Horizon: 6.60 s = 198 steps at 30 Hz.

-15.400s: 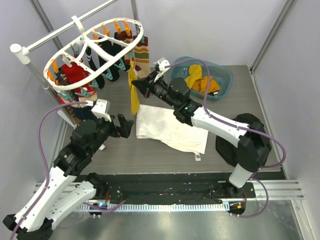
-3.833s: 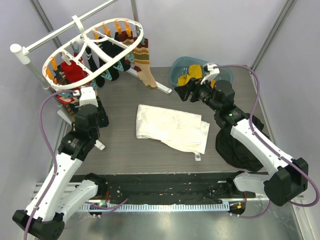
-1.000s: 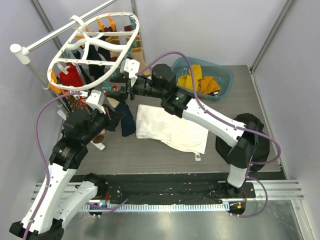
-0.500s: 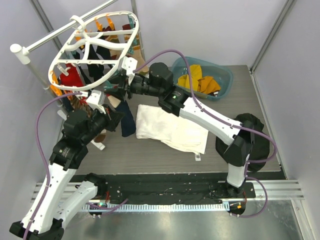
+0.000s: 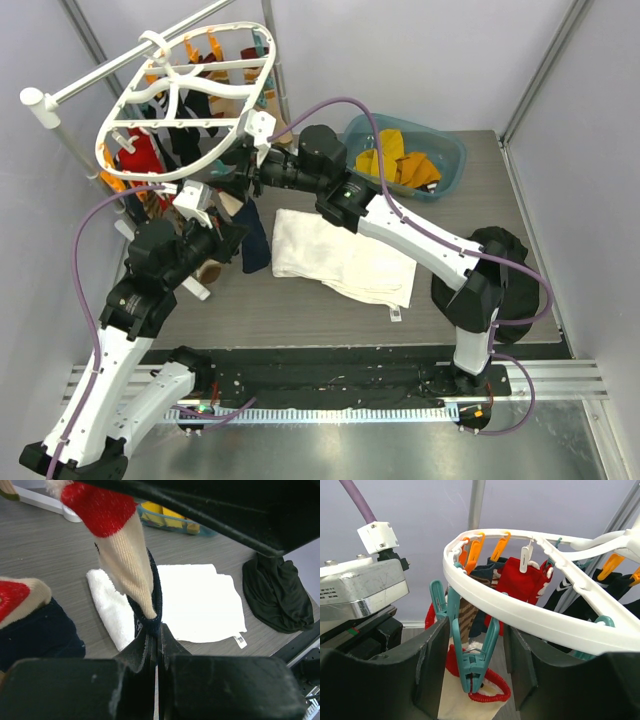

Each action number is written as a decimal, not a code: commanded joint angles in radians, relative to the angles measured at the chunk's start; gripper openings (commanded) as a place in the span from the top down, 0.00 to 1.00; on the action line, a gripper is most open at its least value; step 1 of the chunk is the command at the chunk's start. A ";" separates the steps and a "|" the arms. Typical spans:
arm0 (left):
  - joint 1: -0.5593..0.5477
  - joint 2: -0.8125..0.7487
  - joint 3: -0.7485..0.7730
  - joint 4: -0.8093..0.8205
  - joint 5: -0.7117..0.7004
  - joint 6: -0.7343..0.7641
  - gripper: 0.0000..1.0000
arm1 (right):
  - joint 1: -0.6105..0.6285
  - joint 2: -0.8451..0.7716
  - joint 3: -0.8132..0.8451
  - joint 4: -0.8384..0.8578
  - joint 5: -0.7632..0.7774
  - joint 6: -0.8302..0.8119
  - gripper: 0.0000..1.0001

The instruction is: Remove the socks clipped to the hanger

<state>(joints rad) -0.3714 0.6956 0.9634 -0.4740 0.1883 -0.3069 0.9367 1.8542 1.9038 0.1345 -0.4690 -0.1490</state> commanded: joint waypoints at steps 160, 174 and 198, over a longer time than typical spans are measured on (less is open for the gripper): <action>0.003 -0.243 -0.091 -0.179 -0.596 -0.104 0.12 | 0.037 0.105 -0.420 0.683 0.020 0.522 0.68; 0.003 -0.240 -0.087 -0.173 -0.570 -0.106 0.12 | 0.048 0.059 -0.407 0.625 0.052 0.542 0.99; 0.003 -0.205 -0.186 0.069 -0.113 -0.192 0.09 | 0.073 -0.240 -0.644 0.585 0.242 0.664 0.99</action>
<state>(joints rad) -0.3714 0.4831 0.7864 -0.5140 -0.0021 -0.4728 0.9871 1.6726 1.2732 0.6762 -0.2832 0.4770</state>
